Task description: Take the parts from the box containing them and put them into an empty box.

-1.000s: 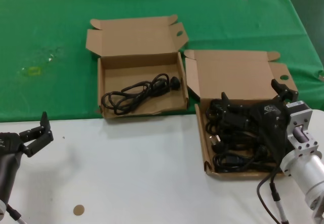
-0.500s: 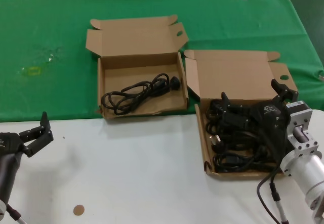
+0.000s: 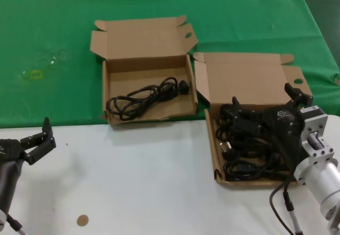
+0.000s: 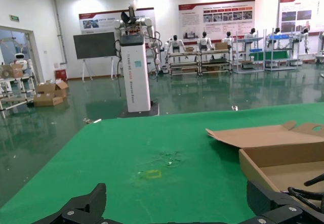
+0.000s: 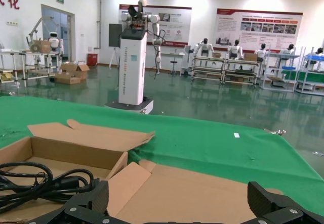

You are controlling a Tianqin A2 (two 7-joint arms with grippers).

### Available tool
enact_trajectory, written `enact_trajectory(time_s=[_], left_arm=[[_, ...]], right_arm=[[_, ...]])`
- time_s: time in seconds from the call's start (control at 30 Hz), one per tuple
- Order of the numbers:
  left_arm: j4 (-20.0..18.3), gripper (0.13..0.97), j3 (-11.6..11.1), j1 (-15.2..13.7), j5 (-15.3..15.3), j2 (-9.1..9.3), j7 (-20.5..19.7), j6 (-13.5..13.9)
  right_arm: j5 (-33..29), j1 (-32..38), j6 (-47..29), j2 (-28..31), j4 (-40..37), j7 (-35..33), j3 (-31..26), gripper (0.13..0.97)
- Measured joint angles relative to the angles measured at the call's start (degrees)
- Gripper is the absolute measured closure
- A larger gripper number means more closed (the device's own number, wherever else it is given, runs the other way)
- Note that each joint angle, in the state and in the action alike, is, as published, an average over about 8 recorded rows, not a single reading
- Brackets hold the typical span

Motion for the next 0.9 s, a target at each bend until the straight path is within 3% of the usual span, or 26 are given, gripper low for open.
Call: enact_trajectory(time_s=[0.9], left_arm=[[0.0,0.132,0.0,0.0,0.0,0.0,0.0,0.0]], right_arm=[[0.0,0.0,0.0,0.0,0.0,0.0,0.0,0.129]])
